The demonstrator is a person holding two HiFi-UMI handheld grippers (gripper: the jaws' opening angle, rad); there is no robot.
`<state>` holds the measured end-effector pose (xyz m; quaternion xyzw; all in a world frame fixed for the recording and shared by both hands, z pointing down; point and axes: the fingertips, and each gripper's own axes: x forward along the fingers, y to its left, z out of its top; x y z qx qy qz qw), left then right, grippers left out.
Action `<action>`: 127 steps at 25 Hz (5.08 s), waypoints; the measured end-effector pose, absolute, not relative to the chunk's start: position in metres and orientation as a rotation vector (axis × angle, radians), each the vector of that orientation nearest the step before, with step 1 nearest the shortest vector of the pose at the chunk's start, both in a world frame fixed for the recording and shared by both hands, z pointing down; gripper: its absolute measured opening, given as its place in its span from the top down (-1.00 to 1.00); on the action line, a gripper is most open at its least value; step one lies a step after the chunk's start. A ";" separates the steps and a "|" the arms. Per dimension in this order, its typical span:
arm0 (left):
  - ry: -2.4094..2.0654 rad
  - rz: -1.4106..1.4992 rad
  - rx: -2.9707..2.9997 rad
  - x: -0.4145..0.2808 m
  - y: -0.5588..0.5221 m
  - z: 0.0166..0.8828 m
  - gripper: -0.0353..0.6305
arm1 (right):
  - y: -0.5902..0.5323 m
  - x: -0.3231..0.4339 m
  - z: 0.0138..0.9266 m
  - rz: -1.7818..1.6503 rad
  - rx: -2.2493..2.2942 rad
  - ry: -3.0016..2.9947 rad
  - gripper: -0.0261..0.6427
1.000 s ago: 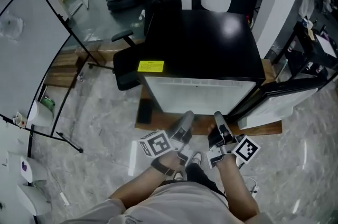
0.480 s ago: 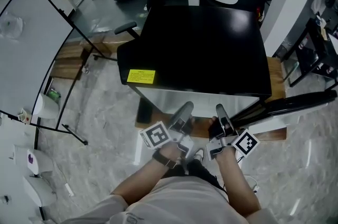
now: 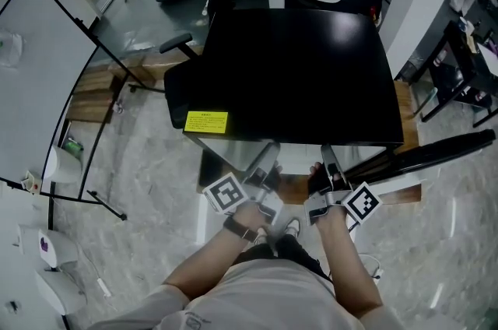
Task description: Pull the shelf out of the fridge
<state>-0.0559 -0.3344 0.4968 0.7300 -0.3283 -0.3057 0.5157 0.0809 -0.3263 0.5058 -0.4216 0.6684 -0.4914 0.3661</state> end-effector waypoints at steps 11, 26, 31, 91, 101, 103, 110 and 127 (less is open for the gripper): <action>-0.745 -0.844 1.672 -0.068 -0.353 0.502 0.49 | -0.341 0.095 0.512 -1.245 -1.092 1.648 0.67; -0.741 -0.904 1.623 -0.068 -0.378 0.503 0.75 | -0.362 0.097 0.513 -1.240 -1.103 1.576 0.75; -0.743 -0.902 1.587 -0.068 -0.378 0.502 0.78 | -0.360 0.097 0.514 -1.253 -1.119 1.553 0.77; -0.804 -0.796 1.562 -0.078 -0.280 0.517 0.80 | -0.263 0.092 0.519 -1.307 -1.104 1.515 0.79; -0.746 -0.789 1.562 -0.081 -0.263 0.509 0.80 | -0.245 0.086 0.515 -1.285 -1.132 1.516 0.79; -0.756 -0.758 1.576 -0.079 -0.256 0.513 0.80 | -0.239 0.089 0.516 -1.281 -1.122 1.513 0.79; -0.752 -0.768 1.570 -0.075 -0.246 0.512 0.80 | -0.230 0.091 0.516 -1.294 -1.093 1.513 0.79; -0.821 -0.804 1.523 -0.078 -0.224 0.512 0.80 | -0.212 0.090 0.512 -1.362 -1.030 1.526 0.78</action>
